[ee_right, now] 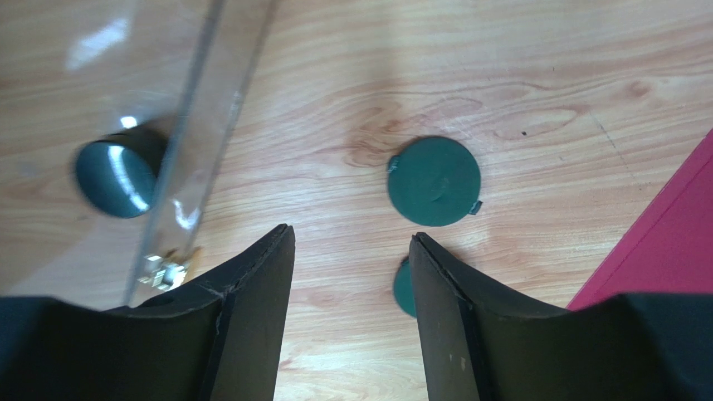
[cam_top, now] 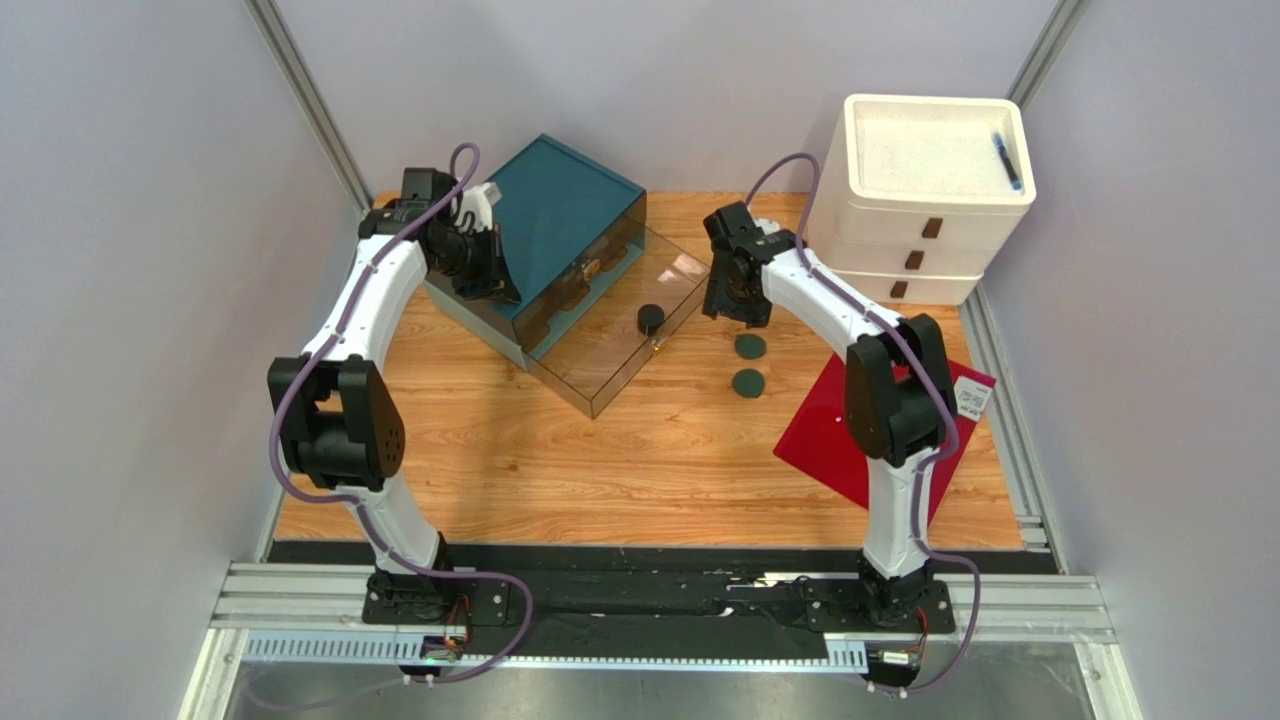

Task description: Organize the makeup

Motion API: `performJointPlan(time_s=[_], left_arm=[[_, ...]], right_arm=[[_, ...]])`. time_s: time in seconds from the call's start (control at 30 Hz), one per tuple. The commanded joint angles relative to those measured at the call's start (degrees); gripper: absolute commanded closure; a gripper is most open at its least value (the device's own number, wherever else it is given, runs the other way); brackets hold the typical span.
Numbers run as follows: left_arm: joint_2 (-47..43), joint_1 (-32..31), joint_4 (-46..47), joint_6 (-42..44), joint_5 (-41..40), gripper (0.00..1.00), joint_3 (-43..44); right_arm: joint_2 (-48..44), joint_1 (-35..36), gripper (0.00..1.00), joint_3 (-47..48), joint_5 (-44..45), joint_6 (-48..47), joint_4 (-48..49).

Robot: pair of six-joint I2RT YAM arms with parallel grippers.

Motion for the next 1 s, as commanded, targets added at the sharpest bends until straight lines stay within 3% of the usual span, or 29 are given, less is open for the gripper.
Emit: performJointPlan(time_s=[0.0,0.47,0.53,0.57,0.6,0.67,0.97], left_arm=[[6.20,-0.71,-13.69,4.00,-8.00,1.00,-6.62],[6.37,-0.71,-13.77,4.00,-8.18,1.00,-6.71],[6.29,-0.71,-13.77,4.00,-8.27,1.00,-6.71],[6.37,-0.71,-13.77,4.00,-8.27,1.00,-6.62],[6.29,-0.71,-13.77,4.09,-8.36,1.00,-6.53],[6.37,-0.71,-13.77,4.00,-8.53,1.00,-6.62],[6.37,-0.71,-13.86,4.00,-8.80,1.00,-6.53]], right_arm=[[2.72,-1.03,0.44,-1.03,1.91,0.63,-0.31],[10.11,-2.18,0.53,-3.93,2.00,2.12,-0.04],[10.28,-2.79,0.61,-4.81,1.30,2.30,0.66],[10.20,-2.97,0.71,-5.16,0.86,2.21,0.84],[10.02,-3.15,0.87,-5.60,0.94,2.30,1.19],[9.41,-3.41,0.98,-6.66,1.03,2.30,1.80],[2.65,-3.32,1.00,-7.89,1.73,0.98,2.60]])
